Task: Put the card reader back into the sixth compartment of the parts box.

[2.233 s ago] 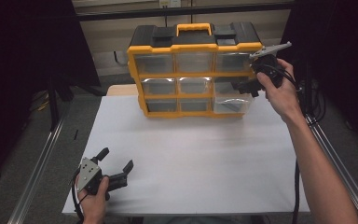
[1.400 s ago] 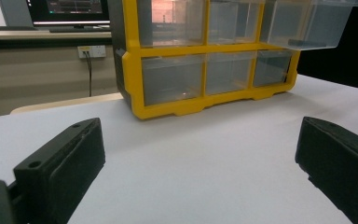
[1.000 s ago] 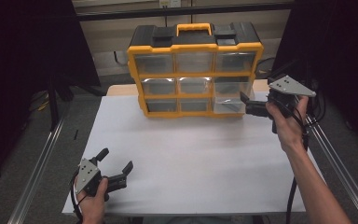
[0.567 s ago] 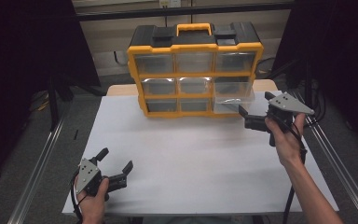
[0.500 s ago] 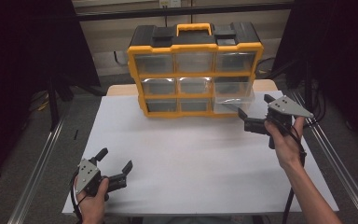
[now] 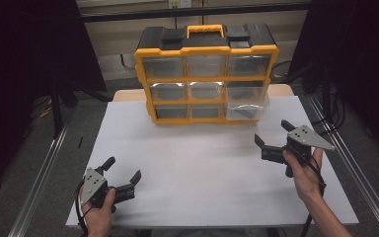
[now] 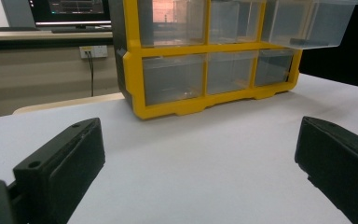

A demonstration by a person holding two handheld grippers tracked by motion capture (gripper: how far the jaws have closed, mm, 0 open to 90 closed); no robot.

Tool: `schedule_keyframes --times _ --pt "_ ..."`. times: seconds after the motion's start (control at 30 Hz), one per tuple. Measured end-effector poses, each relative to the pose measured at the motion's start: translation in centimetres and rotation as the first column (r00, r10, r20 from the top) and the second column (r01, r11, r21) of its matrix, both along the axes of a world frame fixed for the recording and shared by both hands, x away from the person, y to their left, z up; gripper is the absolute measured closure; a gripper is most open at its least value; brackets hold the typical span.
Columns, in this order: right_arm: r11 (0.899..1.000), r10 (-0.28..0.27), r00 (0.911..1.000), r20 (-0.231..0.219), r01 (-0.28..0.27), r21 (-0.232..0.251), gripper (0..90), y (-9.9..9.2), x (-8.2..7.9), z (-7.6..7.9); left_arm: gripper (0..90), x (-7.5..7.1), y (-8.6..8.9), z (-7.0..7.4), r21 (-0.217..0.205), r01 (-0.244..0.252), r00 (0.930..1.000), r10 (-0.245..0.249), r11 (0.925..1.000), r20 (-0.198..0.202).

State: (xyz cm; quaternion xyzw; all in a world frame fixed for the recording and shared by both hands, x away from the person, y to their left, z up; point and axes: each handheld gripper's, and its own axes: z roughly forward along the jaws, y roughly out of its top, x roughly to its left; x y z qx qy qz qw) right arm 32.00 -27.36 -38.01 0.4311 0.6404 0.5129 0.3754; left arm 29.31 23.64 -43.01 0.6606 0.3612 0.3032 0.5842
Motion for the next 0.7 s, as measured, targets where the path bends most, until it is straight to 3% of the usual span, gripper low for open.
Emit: schedule_keyframes --times 0.13,0.23,0.43,0.7 --pt "1.000 -0.017 0.9998 -0.006 0.017 0.006 1.4 -0.2 -0.9 -0.9 1.7 0.0 -0.1 0.0 -0.001 -0.005 1.0000 0.005 1.0000 0.000" --pt "0.999 -0.012 0.9990 -0.042 0.014 0.050 1.4 -0.6 -1.4 -1.4 1.9 0.0 -0.1 0.0 0.012 -0.012 0.9999 0.012 0.9999 0.000" --pt "0.998 -0.039 0.9978 -0.053 0.041 0.037 1.8 -1.2 -2.5 -2.6 1.9 0.0 -0.2 -0.1 -0.001 -0.013 0.9999 0.013 0.9999 0.001" --pt "0.998 -0.062 0.9967 -0.053 0.063 0.026 1.7 -1.8 -4.3 -3.3 1.9 0.0 -0.2 -0.1 0.015 -0.006 1.0000 0.007 0.9999 -0.004"
